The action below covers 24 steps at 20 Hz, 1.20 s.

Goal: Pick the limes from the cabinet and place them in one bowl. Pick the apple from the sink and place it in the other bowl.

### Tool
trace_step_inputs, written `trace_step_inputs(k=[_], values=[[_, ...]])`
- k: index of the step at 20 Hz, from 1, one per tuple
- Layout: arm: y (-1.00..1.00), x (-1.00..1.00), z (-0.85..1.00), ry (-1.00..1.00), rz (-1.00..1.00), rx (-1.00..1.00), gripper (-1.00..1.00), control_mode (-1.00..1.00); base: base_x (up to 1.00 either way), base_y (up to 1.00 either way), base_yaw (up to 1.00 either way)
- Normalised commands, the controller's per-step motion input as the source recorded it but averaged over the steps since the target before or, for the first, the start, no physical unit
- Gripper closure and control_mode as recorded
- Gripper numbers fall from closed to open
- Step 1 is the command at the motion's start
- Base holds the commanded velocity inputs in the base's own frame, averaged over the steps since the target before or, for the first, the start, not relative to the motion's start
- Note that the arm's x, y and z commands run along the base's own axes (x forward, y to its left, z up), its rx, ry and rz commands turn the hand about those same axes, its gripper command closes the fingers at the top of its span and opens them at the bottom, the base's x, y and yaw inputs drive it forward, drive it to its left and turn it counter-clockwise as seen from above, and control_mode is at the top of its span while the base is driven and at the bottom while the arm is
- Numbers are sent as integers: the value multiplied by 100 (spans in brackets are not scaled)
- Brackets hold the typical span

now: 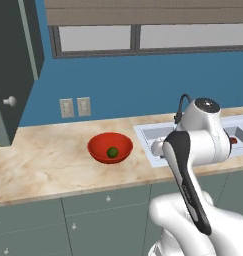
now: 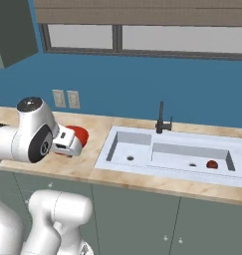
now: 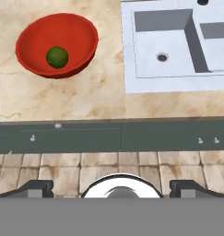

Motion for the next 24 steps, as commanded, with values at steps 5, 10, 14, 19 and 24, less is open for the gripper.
trace_step_inputs(k=[5, 10, 14, 19, 24], values=[[0, -1, 0, 0, 0, 0, -100, -100, 0, 0, 0], [0, -3, 0, 0, 0, 0, -100, 100, -34, 0, -4], [0, 0, 0, 0, 0, 0, -100, 100, -62, 0, -7], [0, 0, 0, 0, 0, 0, -100, 100, -58, 0, -5], [0, 0, 0, 0, 0, 0, -100, 100, -45, 12, -1]])
